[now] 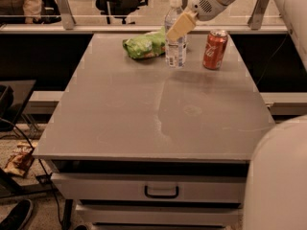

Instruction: Move blue plastic bottle near coke can

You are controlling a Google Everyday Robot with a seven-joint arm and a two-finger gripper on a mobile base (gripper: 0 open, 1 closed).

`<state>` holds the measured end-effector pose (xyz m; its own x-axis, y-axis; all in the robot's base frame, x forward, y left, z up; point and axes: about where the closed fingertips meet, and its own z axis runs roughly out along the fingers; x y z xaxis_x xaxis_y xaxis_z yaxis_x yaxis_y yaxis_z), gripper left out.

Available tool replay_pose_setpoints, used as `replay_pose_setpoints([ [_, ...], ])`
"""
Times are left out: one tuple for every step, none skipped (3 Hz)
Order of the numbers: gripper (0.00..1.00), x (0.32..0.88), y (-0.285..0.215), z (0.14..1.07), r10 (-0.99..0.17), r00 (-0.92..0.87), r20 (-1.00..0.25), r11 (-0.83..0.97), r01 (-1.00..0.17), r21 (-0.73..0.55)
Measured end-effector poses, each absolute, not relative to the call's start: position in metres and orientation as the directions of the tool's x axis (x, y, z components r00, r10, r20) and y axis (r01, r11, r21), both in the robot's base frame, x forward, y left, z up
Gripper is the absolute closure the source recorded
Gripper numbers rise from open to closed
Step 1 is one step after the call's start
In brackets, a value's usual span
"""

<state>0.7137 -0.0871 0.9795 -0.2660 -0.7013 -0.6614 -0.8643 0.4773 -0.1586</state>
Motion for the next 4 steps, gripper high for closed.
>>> replay_pose_setpoints([
  [1.00,0.727,-0.107,0.970,-0.678,-0.296,-0.672,0.504,-0.854,-0.132],
  [0.99,0.744,-0.127,0.955,-0.654,-0.324,-0.684,0.531,-0.840,-0.111],
  [0.78,0.753,-0.137,0.949,-0.647,-0.336,-0.685,0.546,-0.830,-0.109],
  [0.47,0.763,-0.146,0.943,-0.647,-0.342,-0.681,0.557,-0.822,-0.116],
])
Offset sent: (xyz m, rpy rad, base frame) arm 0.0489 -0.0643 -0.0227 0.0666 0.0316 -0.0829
